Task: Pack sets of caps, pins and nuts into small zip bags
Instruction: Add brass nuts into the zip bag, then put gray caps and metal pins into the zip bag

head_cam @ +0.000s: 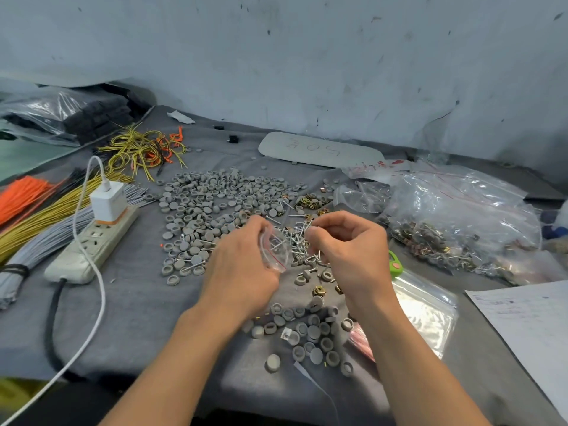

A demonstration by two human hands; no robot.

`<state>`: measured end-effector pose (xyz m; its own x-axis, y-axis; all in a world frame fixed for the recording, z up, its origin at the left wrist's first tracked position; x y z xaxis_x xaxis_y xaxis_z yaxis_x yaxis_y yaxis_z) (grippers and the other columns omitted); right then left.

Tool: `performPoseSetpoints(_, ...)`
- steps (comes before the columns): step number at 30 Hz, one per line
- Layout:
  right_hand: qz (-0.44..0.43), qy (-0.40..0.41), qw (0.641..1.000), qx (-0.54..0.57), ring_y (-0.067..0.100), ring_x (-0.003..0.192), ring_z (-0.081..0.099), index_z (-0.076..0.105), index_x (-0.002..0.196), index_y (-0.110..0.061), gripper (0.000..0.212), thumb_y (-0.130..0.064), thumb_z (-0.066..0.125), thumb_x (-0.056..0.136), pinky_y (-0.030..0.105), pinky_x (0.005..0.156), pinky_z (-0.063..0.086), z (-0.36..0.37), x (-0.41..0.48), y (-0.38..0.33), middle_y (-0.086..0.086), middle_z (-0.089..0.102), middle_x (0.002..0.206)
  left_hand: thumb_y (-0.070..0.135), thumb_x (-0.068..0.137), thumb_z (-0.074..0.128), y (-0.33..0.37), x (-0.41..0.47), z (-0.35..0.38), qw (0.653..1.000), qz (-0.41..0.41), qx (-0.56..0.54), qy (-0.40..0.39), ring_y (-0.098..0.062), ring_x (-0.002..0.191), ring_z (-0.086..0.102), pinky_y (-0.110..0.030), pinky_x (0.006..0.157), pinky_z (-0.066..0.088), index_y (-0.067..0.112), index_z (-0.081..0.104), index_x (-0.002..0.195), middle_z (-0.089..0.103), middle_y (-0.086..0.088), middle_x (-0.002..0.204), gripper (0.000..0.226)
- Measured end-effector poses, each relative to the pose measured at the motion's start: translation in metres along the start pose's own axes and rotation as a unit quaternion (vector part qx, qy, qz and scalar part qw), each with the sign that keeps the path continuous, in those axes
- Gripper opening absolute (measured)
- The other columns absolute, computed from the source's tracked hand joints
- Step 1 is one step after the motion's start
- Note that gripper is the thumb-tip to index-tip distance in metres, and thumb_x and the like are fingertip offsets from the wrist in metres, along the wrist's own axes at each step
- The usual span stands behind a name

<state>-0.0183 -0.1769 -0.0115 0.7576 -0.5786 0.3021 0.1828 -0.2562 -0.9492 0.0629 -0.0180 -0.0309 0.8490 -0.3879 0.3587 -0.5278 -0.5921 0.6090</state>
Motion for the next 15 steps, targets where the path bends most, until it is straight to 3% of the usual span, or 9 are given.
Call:
performPoseSetpoints(6, -0.005, -0.084, 0.990, -0.113, 0.005, 0.072, 0.072, 0.085, 0.083, -0.031, 0.014, -0.017, 0.084, 0.081, 0.030, 0.071, 0.058, 0.026, -0.010, 0.003, -0.016, 0.077, 0.076, 0.033, 0.070, 0.077, 0.006, 0.000, 0.010, 0.995, -0.001, -0.085, -0.049, 0.002, 0.072, 0.059, -0.023, 0.055, 0.035, 0.042, 0.046, 0.093, 0.065, 0.020, 0.080, 0.039)
performPoseSetpoints(8, -0.004, -0.064, 0.991, -0.117, 0.001, 0.076, 0.072, 0.085, 0.084, -0.032, 0.013, -0.019, 0.081, 0.084, 0.025, 0.072, 0.055, 0.023, -0.008, 0.005, -0.020, 0.077, 0.077, 0.035, 0.065, 0.077, 0.005, 0.000, 0.009, 0.992, -0.015, -0.114, -0.048, 0.005, 0.077, 0.059, -0.023, 0.058, 0.038, 0.042, 0.049, 0.094, 0.065, 0.027, 0.086, 0.041)
performPoseSetpoints(10, -0.011, -0.024, 0.993, -0.116, -0.001, 0.081, 0.071, 0.084, 0.081, -0.034, 0.015, -0.019, 0.079, 0.084, 0.020, 0.073, 0.051, 0.013, -0.004, 0.005, -0.022, 0.076, 0.081, 0.028, 0.063, 0.077, 0.003, 0.000, 0.006, 0.989, -0.027, -0.138, -0.036, 0.003, 0.080, 0.061, -0.020, 0.061, 0.040, 0.041, 0.051, 0.095, 0.066, 0.023, 0.088, 0.043)
performPoseSetpoints(12, -0.002, -0.025, 0.992, -0.123, -0.005, 0.095, 0.066, 0.083, 0.078, -0.036, 0.013, -0.023, 0.082, 0.080, 0.019, 0.083, 0.048, 0.010, -0.003, 0.006, -0.022, 0.074, 0.096, 0.022, 0.066, 0.079, 0.004, 0.000, 0.003, 0.990, -0.014, -0.139, -0.020, 0.001, 0.081, 0.062, -0.017, 0.059, 0.041, 0.039, 0.050, 0.096, 0.066, 0.021, 0.089, 0.045)
performPoseSetpoints(14, 0.067, -0.108, 0.986, -0.111, 0.001, 0.107, 0.064, 0.082, 0.082, -0.034, 0.008, -0.028, 0.081, 0.077, 0.032, 0.098, 0.049, 0.020, -0.006, 0.016, -0.018, 0.069, 0.112, 0.015, 0.069, 0.080, 0.012, -0.003, 0.001, 0.994, 0.040, -0.100, -0.007, 0.001, 0.080, 0.060, -0.016, 0.061, 0.042, 0.041, 0.048, 0.096, 0.064, 0.018, 0.086, 0.049)
performPoseSetpoints(15, 0.110, -0.164, 0.974, -0.107, 0.014, 0.107, 0.068, 0.082, 0.084, -0.030, 0.009, -0.029, 0.077, 0.077, 0.043, 0.100, 0.053, 0.029, -0.011, 0.022, -0.009, 0.073, 0.112, 0.010, 0.071, 0.078, 0.020, -0.005, 0.001, 0.994, 0.081, -0.072, -0.001, 0.002, 0.081, 0.057, -0.017, 0.065, 0.042, 0.042, 0.047, 0.098, 0.061, 0.018, 0.087, 0.052)
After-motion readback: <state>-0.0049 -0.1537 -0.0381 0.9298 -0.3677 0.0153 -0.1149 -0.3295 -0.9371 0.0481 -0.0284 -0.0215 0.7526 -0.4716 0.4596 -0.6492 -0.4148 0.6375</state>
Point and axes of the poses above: each hand's wrist, its own x-axis towards the middle knuckle, its own z-axis out of the palm, y = z × x, the point moved 6 cm from there along x, towards the middle knuckle
